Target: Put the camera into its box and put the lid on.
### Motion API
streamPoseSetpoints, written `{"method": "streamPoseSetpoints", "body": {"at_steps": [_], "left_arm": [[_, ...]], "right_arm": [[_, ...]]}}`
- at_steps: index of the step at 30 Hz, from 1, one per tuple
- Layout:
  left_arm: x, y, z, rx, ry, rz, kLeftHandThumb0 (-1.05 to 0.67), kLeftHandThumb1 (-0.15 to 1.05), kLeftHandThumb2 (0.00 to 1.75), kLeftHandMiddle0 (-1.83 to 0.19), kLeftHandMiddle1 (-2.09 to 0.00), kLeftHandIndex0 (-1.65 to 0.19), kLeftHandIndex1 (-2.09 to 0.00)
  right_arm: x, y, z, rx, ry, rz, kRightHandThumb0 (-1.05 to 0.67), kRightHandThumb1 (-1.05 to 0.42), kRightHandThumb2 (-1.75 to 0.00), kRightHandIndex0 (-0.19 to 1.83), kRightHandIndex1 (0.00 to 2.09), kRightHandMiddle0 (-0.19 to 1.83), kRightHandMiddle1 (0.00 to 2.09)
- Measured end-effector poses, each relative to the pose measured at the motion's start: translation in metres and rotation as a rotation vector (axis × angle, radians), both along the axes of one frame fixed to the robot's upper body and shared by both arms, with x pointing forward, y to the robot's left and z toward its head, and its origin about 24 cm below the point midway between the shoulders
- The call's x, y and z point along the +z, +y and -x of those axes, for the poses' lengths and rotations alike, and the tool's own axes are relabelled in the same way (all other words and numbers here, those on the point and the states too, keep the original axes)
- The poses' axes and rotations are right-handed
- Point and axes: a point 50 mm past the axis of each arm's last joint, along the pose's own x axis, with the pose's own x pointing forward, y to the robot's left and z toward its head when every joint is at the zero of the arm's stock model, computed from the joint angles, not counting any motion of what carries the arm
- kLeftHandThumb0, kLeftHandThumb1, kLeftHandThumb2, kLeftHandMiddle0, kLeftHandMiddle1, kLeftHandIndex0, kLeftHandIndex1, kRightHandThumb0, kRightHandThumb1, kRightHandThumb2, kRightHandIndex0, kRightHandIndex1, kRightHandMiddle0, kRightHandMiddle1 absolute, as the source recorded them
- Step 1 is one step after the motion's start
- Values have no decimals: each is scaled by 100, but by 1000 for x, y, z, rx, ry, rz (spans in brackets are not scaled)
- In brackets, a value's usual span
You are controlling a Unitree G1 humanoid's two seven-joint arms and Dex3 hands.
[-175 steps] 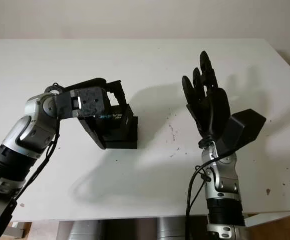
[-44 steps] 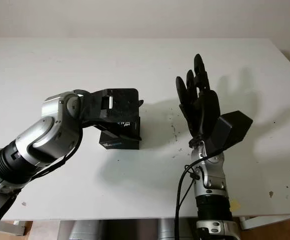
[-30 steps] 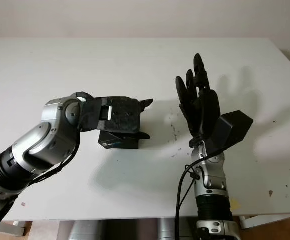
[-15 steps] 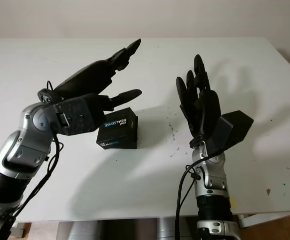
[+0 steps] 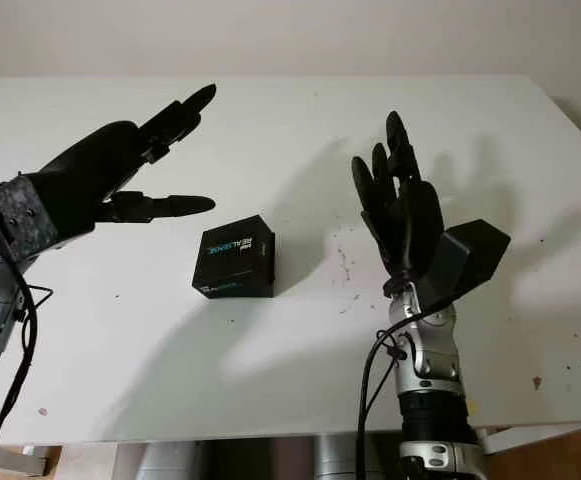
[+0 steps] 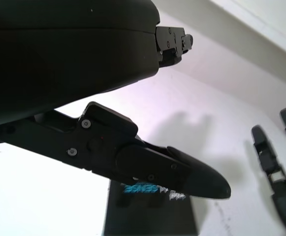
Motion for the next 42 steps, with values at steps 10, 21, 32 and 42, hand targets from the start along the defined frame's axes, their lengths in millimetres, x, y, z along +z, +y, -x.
{"method": "streamPoseSetpoints", "body": {"at_steps": [10,21,32,42], "left_arm": [[-17,19,4,-10,13,-267,-80,87,4,5,-6,9,-6],[-40,-3,-1,5,-22,-234,-77,90,6,6,-5,11,-5],[-67,-26,-5,-26,100,-204,-81,91,6,10,-4,17,-3],[-63,-30,-1,-54,124,-239,-81,90,5,4,-7,12,-6]], "right_arm": [[1,-4,0,5,-1,10,-69,-105,-22,-1,5,3,5],[5,-7,-1,2,-18,14,-69,-105,-23,-1,5,3,5],[8,-12,-1,0,-26,26,-66,-105,-25,-3,5,1,4],[9,-14,-2,1,-28,32,-65,-105,-25,-2,5,3,5]]}}
